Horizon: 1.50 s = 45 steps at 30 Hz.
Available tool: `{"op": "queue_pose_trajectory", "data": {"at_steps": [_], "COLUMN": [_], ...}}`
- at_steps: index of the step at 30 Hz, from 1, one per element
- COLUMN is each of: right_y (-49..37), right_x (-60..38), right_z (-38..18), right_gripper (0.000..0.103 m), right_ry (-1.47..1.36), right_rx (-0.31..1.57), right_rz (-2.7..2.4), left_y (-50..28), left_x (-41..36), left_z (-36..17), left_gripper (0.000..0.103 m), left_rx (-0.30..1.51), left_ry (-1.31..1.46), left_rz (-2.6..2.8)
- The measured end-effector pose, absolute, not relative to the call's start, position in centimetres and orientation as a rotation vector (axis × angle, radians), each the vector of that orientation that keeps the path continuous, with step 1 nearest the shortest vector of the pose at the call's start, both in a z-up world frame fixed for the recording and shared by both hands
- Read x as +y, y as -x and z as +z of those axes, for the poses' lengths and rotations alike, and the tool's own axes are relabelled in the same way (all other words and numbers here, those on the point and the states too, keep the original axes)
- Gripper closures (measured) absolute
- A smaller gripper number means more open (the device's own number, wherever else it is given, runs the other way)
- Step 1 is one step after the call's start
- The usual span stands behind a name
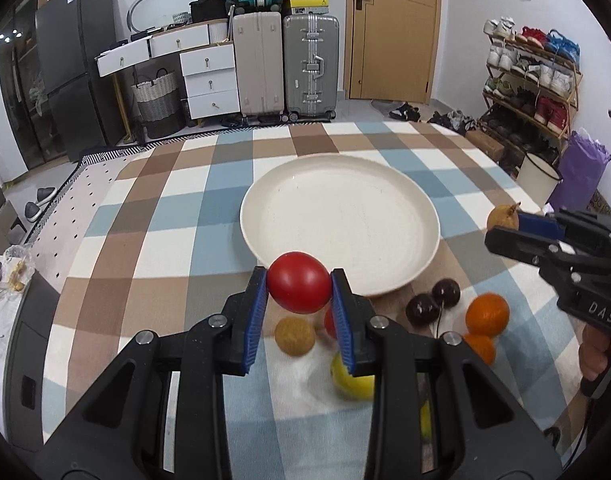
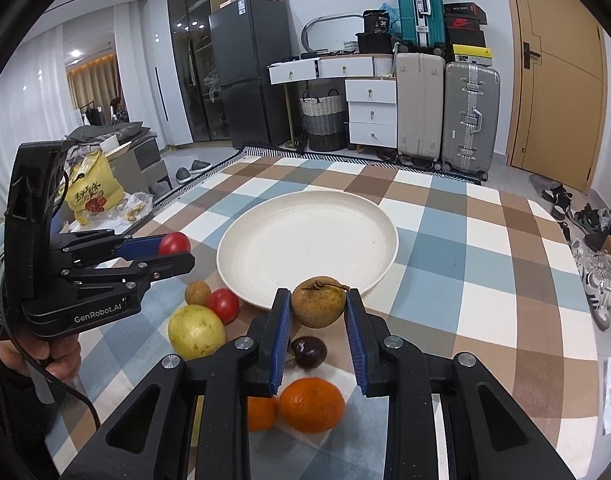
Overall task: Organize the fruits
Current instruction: 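Carry the tomato and brown pear into the white plate and open both tools, then move the left tool to a large green fruit while the right tool grasps a mandarin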
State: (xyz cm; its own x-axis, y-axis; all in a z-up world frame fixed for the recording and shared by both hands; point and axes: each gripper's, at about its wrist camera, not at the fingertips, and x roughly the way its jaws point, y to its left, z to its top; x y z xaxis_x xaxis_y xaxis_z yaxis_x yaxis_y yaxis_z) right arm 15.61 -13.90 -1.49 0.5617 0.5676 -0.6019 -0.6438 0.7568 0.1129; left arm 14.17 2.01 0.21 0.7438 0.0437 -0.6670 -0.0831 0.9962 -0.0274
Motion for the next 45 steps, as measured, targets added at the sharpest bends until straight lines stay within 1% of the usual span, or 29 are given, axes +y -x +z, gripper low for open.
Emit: {"op": "queue_pose_trajectory", "data": {"at_steps": [6,15,24,30,32,34,36,37,39,40,41,42,43,45], "right_y": [-16.6,-18.6,-20.7,-21.0,-20.9,-20.6,-20.4,-20.3,-19.9,-19.7,-19.6,-19.4,-19.2,-18.9], "right_x": [-12.9,-10.8,-9.6,-9.5,-9.7,-10.2,-10.6,-10.7,-11.1,-11.4,-11.7,-11.9,-12.3,-12.8], "right_z": [-1.4,-2.5,-4.8,-5.1,-4.9,-4.5,-4.2,-4.0,-3.7,-3.6,-3.5,-3.4,-3.2,-2.8], "right_gripper": [0.076,0.076,0.076,0.075,0.071,0.059,0.057,0.055,0.051,0.045,0.04,0.028,0.018,0.01], "right_ry": [0.106,0.113,0.131,0.122,0.122,0.111,0.107,0.109,0.117,0.122,0.122,0.119,0.112,0.106], "right_rx": [0.63,0.674,0.781,0.784,0.77,0.75,0.735,0.731,0.72,0.715,0.709,0.704,0.693,0.677], "right_rz": [0.735,0.756,0.732,0.721,0.712,0.71,0.711,0.711,0.709,0.704,0.701,0.699,0.691,0.677], "left_y": [-16.1,-18.0,-19.0,-19.1,-19.2,-19.0,-18.6,-18.4,-17.7,-17.4,-17.0,-16.6,-16.3,-15.8], "left_x": [2.5,2.5,2.2,1.8,1.8,1.9,2.1,2.1,2.2,2.2,2.3,2.3,2.4,2.4], "left_z": [0.4,0.1,-1.4,-1.7,-1.7,-1.6,-1.6,-1.5,-1.2,-1.1,-1.0,-0.8,-0.6,-0.4], "left_gripper": [0.075,0.075,0.075,0.075,0.074,0.071,0.057,0.052,0.034,0.03,0.021,0.019,0.019,0.017], "left_rx": [0.682,0.644,0.666,0.678,0.68,0.683,0.681,0.677,0.659,0.65,0.639,0.63,0.624,0.625], "left_ry": [0.073,0.071,0.08,0.07,0.068,0.074,0.08,0.081,0.074,0.071,0.071,0.074,0.079,0.085], "left_rz": [0.026,-0.03,-0.041,-0.054,-0.048,-0.053,-0.053,-0.053,-0.05,-0.049,-0.047,-0.046,-0.051,-0.057]}}
